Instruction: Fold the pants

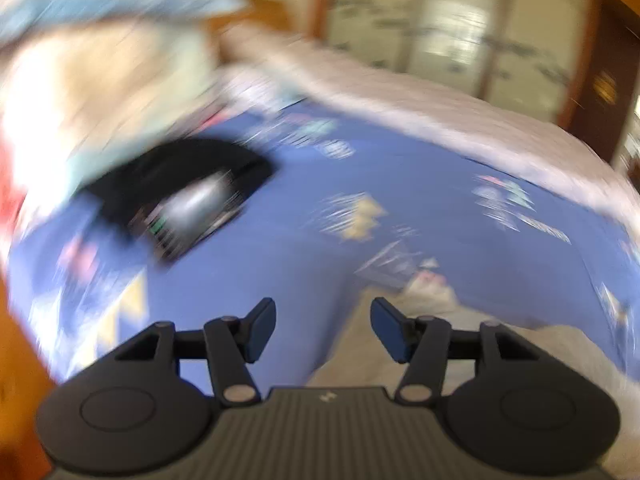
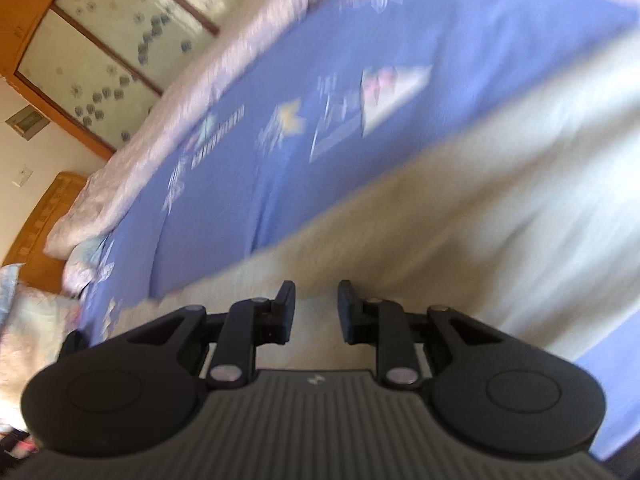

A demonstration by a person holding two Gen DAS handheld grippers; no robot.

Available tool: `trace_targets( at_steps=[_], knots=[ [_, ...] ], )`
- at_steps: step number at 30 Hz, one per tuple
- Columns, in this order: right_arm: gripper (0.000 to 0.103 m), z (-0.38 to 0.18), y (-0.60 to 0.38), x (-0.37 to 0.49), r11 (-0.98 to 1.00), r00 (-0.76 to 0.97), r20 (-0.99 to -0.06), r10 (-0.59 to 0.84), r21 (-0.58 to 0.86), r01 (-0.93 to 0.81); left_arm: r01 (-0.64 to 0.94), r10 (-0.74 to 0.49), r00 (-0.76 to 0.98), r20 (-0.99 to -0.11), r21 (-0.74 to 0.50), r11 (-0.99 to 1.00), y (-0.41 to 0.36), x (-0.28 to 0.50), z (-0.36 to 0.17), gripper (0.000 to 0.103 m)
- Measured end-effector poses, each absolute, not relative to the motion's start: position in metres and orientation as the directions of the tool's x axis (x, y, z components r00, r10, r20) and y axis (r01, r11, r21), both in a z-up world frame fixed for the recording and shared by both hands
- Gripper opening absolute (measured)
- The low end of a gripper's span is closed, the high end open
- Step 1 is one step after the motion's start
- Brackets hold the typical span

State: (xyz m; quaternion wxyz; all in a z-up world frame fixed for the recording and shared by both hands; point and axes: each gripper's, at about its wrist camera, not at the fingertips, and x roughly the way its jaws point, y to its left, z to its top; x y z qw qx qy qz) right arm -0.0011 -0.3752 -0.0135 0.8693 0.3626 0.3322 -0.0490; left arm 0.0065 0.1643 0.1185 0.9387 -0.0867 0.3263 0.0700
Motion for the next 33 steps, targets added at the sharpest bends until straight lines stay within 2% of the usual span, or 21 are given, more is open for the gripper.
trace_targets(
  at_steps=[5,10,14,15,16,18,22,23,24,26,27,28,30,33],
  knots=[
    [0.026,0.005,-0.434,-0.025,0.739,0.809,-0.586,-0.040,0.528,0.419,0.154,-0.138,0.764,-0.630,-0.028,0.988,0.061,0.059,0.118,0.054],
    [0.026,0.001,-0.488,-0.050,0.684,0.801,-0.576,-0.164,0.519,0.513,0.303,-0.276,0.640,-0.717,-0.095,0.948,-0.017,0.102,0.080,0.051],
    [0.025,-0.019,-0.520,-0.053,0.664,0.786,-0.579,-0.217,0.502,0.554,0.290,-0.226,0.554,-0.801,-0.069,0.954,-0.051,0.127,0.027,0.051],
    [0.016,-0.029,-0.530,-0.050,0.648,0.779,-0.588,-0.218,0.510,0.566,0.269,-0.183,0.536,-0.824,-0.039,0.962,-0.056,0.133,0.012,0.055],
    [0.000,-0.040,-0.539,-0.046,0.629,0.771,-0.600,-0.211,0.521,0.578,0.255,-0.156,0.526,-0.836,-0.020,0.967,-0.059,0.137,-0.001,0.058],
    [0.000,-0.051,-0.550,-0.041,0.612,0.788,-0.585,-0.193,0.556,0.562,0.263,-0.140,0.579,-0.803,0.022,0.964,-0.066,0.137,-0.006,0.067],
    [0.000,-0.043,-0.539,-0.033,0.694,0.773,-0.598,-0.213,0.464,0.550,0.248,-0.108,0.572,-0.813,0.046,0.968,-0.069,0.138,-0.003,0.068],
    [0.001,-0.041,-0.542,-0.035,0.701,0.771,-0.601,-0.209,0.458,0.547,0.242,-0.107,0.565,-0.818,0.040,0.969,-0.068,0.139,0.000,0.068],
    [0.005,-0.037,-0.544,-0.039,0.696,0.777,-0.598,-0.196,0.473,0.539,0.227,-0.106,0.558,-0.823,0.029,0.974,-0.065,0.139,0.005,0.066],
    [0.009,-0.027,-0.551,-0.060,0.677,0.810,-0.554,-0.192,0.523,0.518,0.198,-0.121,0.563,-0.817,-0.009,0.980,-0.057,0.131,0.014,0.064],
    [0.016,-0.021,-0.552,-0.074,0.668,0.825,-0.526,-0.209,0.539,0.513,0.189,-0.135,0.570,-0.810,-0.031,0.982,-0.054,0.124,0.022,0.065],
    [0.029,-0.018,-0.555,-0.087,0.654,0.833,-0.503,-0.230,0.554,0.515,0.181,-0.149,0.574,-0.805,-0.052,0.982,-0.050,0.118,0.027,0.065],
    [0.039,-0.015,-0.562,-0.115,0.610,0.843,-0.466,-0.268,0.595,0.523,0.170,-0.175,0.574,-0.800,-0.093,0.981,-0.043,0.107,0.034,0.066],
    [0.039,-0.023,-0.575,-0.150,0.524,0.851,-0.441,-0.286,0.672,0.524,0.162,-0.201,0.560,-0.804,-0.131,0.978,-0.036,0.093,0.041,0.066]
  ],
)
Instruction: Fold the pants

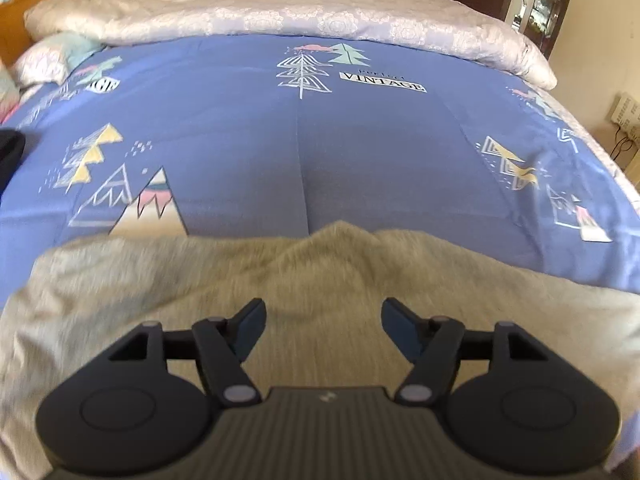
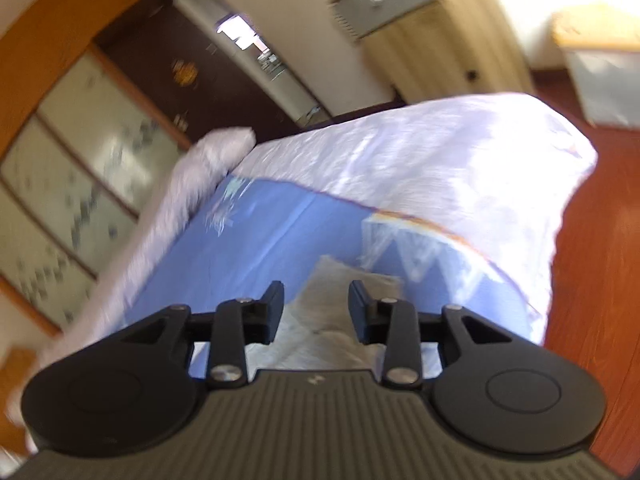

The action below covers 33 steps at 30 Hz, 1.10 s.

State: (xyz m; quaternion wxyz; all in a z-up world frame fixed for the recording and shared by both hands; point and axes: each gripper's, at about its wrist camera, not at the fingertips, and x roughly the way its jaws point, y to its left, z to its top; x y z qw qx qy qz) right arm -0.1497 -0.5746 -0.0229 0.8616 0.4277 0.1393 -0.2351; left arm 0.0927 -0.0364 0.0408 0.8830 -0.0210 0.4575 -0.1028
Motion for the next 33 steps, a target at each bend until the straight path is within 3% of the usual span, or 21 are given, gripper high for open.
trace_targets(
  at_steps=[7,12,19,20,21,22,28,31,33],
  knots=[
    [0.039,-0.055,-0.588,-0.153,0.404,0.860,-0.462,-0.216,0.760,0.509,0.143,-0.240,0.525,-0.817,-0.193,0.971,-0.031,0.072,0.045,0.066],
    [0.046,-0.063,-0.586,-0.141,0.413,0.865,-0.464,-0.192,0.761,0.500,0.147,-0.231,0.507,-0.831,-0.181,0.972,-0.037,0.065,0.043,0.067],
    [0.046,-0.047,-0.566,-0.125,0.518,0.857,-0.488,-0.163,0.697,0.496,0.162,-0.259,0.506,-0.823,-0.205,0.965,-0.045,0.064,0.046,0.067],
    [0.044,-0.047,-0.564,-0.123,0.529,0.851,-0.497,-0.170,0.683,0.504,0.166,-0.258,0.505,-0.824,-0.201,0.965,-0.046,0.063,0.045,0.067],
    [0.027,-0.046,-0.563,-0.121,0.532,0.843,-0.506,-0.182,0.670,0.517,0.169,-0.256,0.503,-0.826,-0.197,0.966,-0.048,0.063,0.044,0.066],
    [0.017,-0.044,-0.562,-0.119,0.528,0.834,-0.518,-0.188,0.663,0.531,0.172,-0.255,0.501,-0.827,-0.194,0.966,-0.048,0.062,0.043,0.066],
    [0.016,0.019,-0.519,-0.110,0.677,0.911,-0.384,-0.149,0.632,0.377,0.163,-0.295,0.488,-0.821,-0.247,0.955,-0.040,0.060,0.045,0.064],
    [0.016,0.049,-0.479,-0.094,0.782,0.944,-0.328,-0.042,0.578,0.235,0.164,-0.354,0.488,-0.798,-0.314,0.935,-0.036,0.058,0.051,0.065],
    [0.016,0.056,-0.443,-0.078,0.846,0.938,-0.344,0.052,0.514,0.141,0.174,-0.389,0.483,-0.785,-0.349,0.921,-0.037,0.055,0.053,0.065]
  ],
)
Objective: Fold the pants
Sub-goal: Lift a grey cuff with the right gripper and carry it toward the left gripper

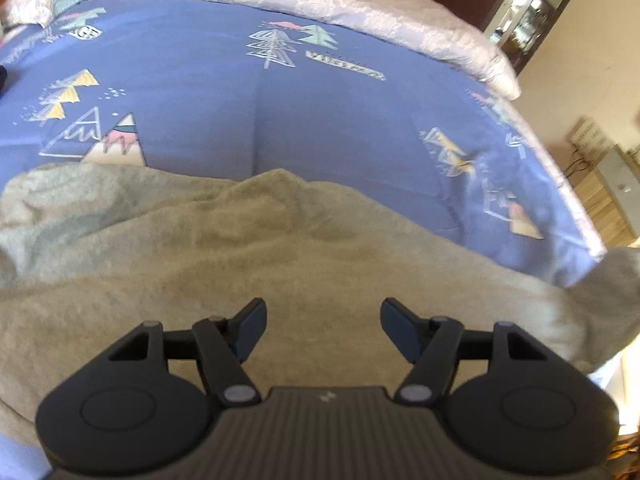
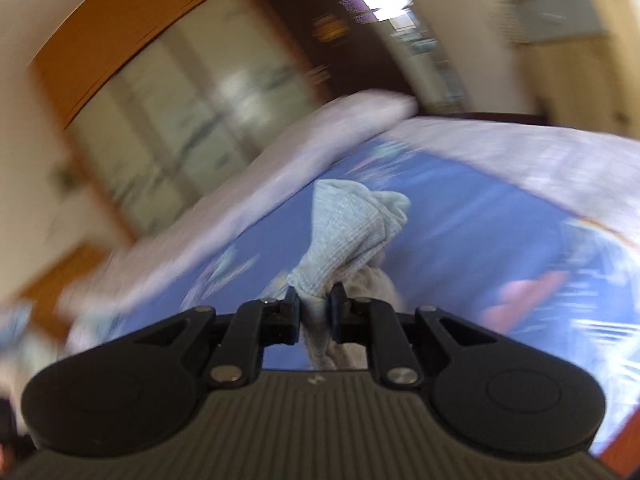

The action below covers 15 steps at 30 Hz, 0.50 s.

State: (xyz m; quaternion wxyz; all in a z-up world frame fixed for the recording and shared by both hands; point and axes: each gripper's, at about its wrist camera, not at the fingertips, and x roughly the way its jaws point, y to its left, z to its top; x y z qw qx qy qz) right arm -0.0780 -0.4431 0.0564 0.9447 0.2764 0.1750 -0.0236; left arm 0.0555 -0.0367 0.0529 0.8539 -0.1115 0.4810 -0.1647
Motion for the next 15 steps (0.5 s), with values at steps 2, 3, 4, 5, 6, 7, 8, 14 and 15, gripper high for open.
trace_targets(
  at_steps=[2,3,4,5,6,7,8,14,15],
  knots=[
    [0.016,0.054,-0.402,-0.061,0.900,0.912,-0.390,0.130,0.431,0.056,0.186,-0.413,0.473,-0.778,-0.370,0.910,-0.039,0.053,0.053,0.065],
    [0.016,0.050,-0.382,-0.054,0.919,0.895,-0.415,0.163,0.394,0.016,0.191,-0.421,0.468,-0.777,-0.377,0.906,-0.040,0.051,0.053,0.065],
    [0.016,0.045,-0.362,-0.047,0.931,0.877,-0.439,0.197,0.365,-0.026,0.198,-0.432,0.461,-0.775,-0.385,0.902,-0.041,0.050,0.053,0.065],
    [0.016,0.040,-0.345,-0.040,0.937,0.857,-0.461,0.229,0.344,-0.065,0.203,-0.439,0.456,-0.774,-0.390,0.898,-0.043,0.049,0.052,0.065],
    [0.016,0.035,-0.328,-0.033,0.939,0.837,-0.483,0.258,0.329,-0.099,0.208,-0.444,0.453,-0.773,-0.392,0.896,-0.044,0.048,0.051,0.065],
    [0.016,0.031,-0.313,-0.026,0.938,0.818,-0.500,0.284,0.321,-0.129,0.211,-0.445,0.451,-0.774,-0.392,0.895,-0.045,0.047,0.050,0.065],
    [0.017,0.028,-0.299,-0.019,0.935,0.801,-0.513,0.308,0.320,-0.154,0.211,-0.445,0.448,-0.775,-0.392,0.895,-0.046,0.047,0.048,0.066],
    [0.039,-0.004,-0.224,0.022,0.923,0.627,-0.691,0.359,0.163,-0.349,0.196,-0.451,0.431,-0.781,-0.407,0.892,-0.046,0.045,0.043,0.066],
    [0.044,-0.007,-0.221,0.019,0.918,0.616,-0.701,0.358,0.145,-0.369,0.198,-0.457,0.432,-0.778,-0.412,0.889,-0.046,0.045,0.044,0.066]
  ],
)
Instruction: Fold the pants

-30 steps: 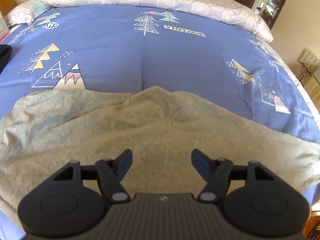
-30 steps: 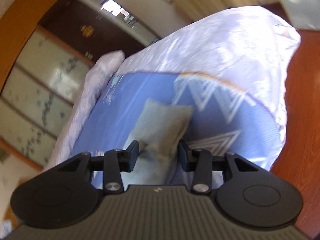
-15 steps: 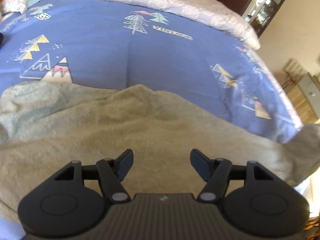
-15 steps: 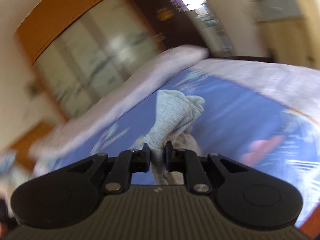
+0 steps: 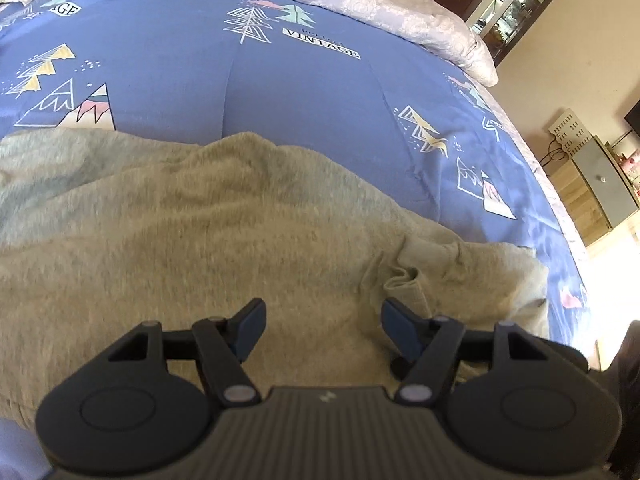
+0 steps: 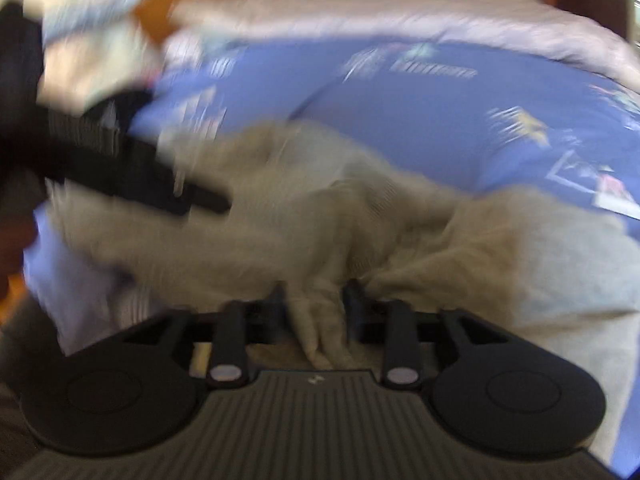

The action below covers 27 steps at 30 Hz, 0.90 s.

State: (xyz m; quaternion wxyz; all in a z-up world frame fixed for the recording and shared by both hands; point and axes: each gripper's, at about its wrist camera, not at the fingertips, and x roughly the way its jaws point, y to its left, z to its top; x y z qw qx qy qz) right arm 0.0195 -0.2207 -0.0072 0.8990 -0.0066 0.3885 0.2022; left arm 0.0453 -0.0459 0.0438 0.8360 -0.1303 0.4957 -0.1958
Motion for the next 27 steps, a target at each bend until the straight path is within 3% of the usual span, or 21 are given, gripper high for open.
trace_targets(
  at_steps=[3,6,10,12,14,15,17,23,26,27],
  knots=[
    [0.051,0.007,-0.235,0.011,0.906,0.630,-0.667,0.397,0.176,-0.384,0.214,-0.480,0.439,-0.760,-0.431,0.877,-0.048,0.049,0.051,0.067],
    [0.051,0.025,-0.269,0.001,0.905,0.680,-0.598,0.424,0.261,-0.335,0.245,-0.493,0.438,-0.752,-0.428,0.870,-0.061,0.056,0.055,0.067],
    [0.051,0.034,-0.332,-0.015,0.932,0.782,-0.541,0.310,0.336,-0.137,0.296,-0.489,0.416,-0.767,-0.394,0.870,-0.091,0.065,0.051,0.068],
    [0.051,0.029,-0.365,-0.017,0.925,0.805,-0.547,0.229,0.381,-0.004,0.310,-0.470,0.404,-0.785,-0.366,0.878,-0.106,0.068,0.042,0.062],
    [0.047,0.020,-0.392,-0.017,0.894,0.803,-0.568,0.178,0.435,0.109,0.316,-0.436,0.386,-0.813,-0.328,0.890,-0.119,0.071,0.031,0.051],
    [0.038,0.016,-0.401,-0.018,0.876,0.803,-0.568,0.178,0.464,0.134,0.319,-0.425,0.379,-0.822,-0.315,0.894,-0.124,0.072,0.026,0.045],
    [0.029,0.009,-0.409,-0.013,0.851,0.804,-0.562,0.196,0.504,0.146,0.326,-0.400,0.375,-0.837,-0.285,0.901,-0.130,0.072,0.018,0.043],
    [0.028,0.000,-0.390,0.008,0.857,0.797,-0.542,0.265,0.512,0.063,0.365,-0.360,0.400,-0.843,-0.214,0.906,-0.138,0.069,0.013,0.042],
    [0.025,-0.017,-0.389,0.026,0.886,0.751,-0.625,0.215,0.449,0.120,0.381,-0.348,0.410,-0.843,-0.188,0.905,-0.141,0.066,0.012,0.044],
    [0.016,-0.028,-0.390,0.033,0.894,0.726,-0.662,0.185,0.420,0.155,0.383,-0.342,0.405,-0.848,-0.182,0.906,-0.140,0.066,0.014,0.044]
  ],
)
